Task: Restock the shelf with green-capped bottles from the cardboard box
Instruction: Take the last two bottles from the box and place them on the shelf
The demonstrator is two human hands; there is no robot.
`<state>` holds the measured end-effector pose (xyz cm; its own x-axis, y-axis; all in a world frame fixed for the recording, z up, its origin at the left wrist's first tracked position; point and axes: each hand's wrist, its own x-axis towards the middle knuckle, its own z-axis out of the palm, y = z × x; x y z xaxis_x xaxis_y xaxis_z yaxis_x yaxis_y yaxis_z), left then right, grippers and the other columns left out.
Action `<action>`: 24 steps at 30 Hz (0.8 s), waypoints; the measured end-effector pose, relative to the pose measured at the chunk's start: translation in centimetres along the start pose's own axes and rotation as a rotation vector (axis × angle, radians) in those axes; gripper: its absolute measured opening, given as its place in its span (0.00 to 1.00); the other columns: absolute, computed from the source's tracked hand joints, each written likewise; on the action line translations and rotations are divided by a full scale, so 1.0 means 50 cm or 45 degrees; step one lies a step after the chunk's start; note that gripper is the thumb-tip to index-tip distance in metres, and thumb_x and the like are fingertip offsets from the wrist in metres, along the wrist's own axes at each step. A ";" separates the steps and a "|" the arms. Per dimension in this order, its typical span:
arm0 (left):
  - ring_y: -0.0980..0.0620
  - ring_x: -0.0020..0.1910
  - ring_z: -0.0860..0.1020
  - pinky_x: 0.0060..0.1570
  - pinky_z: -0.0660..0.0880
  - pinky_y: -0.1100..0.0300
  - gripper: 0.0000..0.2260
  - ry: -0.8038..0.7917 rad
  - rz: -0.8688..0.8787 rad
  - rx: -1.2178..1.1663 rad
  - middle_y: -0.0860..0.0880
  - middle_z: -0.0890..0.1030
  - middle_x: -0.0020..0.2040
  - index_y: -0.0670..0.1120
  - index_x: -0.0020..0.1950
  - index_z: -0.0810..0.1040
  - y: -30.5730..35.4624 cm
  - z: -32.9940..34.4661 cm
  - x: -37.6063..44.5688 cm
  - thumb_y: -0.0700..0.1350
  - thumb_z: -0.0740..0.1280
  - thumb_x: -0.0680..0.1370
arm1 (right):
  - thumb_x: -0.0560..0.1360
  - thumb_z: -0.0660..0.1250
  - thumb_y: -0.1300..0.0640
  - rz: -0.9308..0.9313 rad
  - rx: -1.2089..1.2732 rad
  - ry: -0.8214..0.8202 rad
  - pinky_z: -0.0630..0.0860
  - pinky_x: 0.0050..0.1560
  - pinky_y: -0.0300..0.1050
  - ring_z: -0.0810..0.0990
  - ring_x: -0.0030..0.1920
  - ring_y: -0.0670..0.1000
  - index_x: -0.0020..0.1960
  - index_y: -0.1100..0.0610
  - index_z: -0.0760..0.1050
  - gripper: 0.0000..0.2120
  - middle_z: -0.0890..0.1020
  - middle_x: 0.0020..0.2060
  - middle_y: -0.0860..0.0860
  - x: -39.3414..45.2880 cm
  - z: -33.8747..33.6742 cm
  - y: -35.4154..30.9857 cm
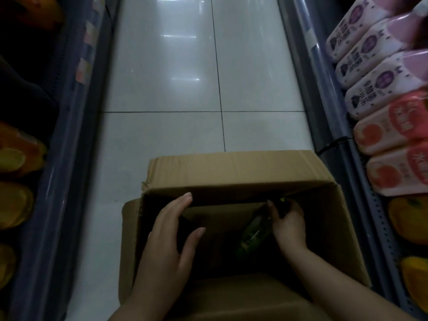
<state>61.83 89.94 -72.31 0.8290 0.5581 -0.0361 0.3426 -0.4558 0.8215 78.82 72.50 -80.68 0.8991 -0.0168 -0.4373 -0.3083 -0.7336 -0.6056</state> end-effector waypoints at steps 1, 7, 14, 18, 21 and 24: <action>0.67 0.69 0.64 0.64 0.58 0.78 0.21 -0.017 0.044 0.018 0.61 0.69 0.68 0.53 0.70 0.66 -0.006 -0.003 -0.001 0.54 0.62 0.77 | 0.76 0.65 0.50 0.009 0.003 0.024 0.69 0.65 0.52 0.73 0.64 0.60 0.68 0.60 0.68 0.24 0.73 0.65 0.60 0.001 0.000 0.005; 0.65 0.66 0.68 0.64 0.63 0.72 0.21 -0.018 0.134 0.033 0.60 0.71 0.66 0.50 0.68 0.69 -0.043 -0.035 -0.007 0.49 0.66 0.76 | 0.76 0.66 0.50 0.023 -0.004 0.156 0.67 0.65 0.51 0.71 0.66 0.63 0.69 0.63 0.67 0.26 0.71 0.66 0.63 0.006 0.006 0.023; 0.67 0.64 0.65 0.59 0.62 0.75 0.27 -0.198 -0.075 0.112 0.64 0.67 0.65 0.56 0.71 0.64 -0.044 -0.052 -0.007 0.51 0.69 0.74 | 0.76 0.65 0.48 0.163 0.070 0.185 0.70 0.61 0.52 0.73 0.63 0.62 0.67 0.62 0.68 0.25 0.73 0.64 0.62 0.003 0.023 0.014; 0.67 0.66 0.63 0.61 0.60 0.72 0.30 -0.235 -0.116 0.077 0.65 0.67 0.66 0.60 0.70 0.64 -0.052 -0.051 -0.016 0.41 0.71 0.73 | 0.76 0.66 0.48 0.182 0.051 0.164 0.71 0.63 0.55 0.73 0.63 0.64 0.66 0.65 0.68 0.27 0.74 0.63 0.65 0.001 0.028 0.022; 0.71 0.64 0.65 0.58 0.61 0.77 0.29 -0.233 -0.093 0.011 0.66 0.68 0.65 0.63 0.66 0.66 -0.054 -0.043 -0.021 0.40 0.72 0.73 | 0.76 0.66 0.47 0.220 0.021 0.170 0.71 0.61 0.54 0.74 0.62 0.65 0.65 0.66 0.68 0.27 0.74 0.62 0.66 0.012 0.027 0.017; 0.74 0.62 0.65 0.58 0.62 0.80 0.24 -0.154 -0.027 -0.030 0.66 0.71 0.61 0.61 0.62 0.70 -0.053 -0.015 -0.029 0.40 0.72 0.72 | 0.76 0.66 0.46 0.210 -0.009 0.164 0.71 0.60 0.54 0.74 0.62 0.65 0.65 0.67 0.68 0.28 0.74 0.62 0.66 0.025 0.028 0.011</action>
<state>59.40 90.86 -74.03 0.8695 0.4789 -0.1208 0.3513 -0.4278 0.8328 79.31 73.03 -82.50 0.8692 -0.2231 -0.4413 -0.4526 -0.7187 -0.5279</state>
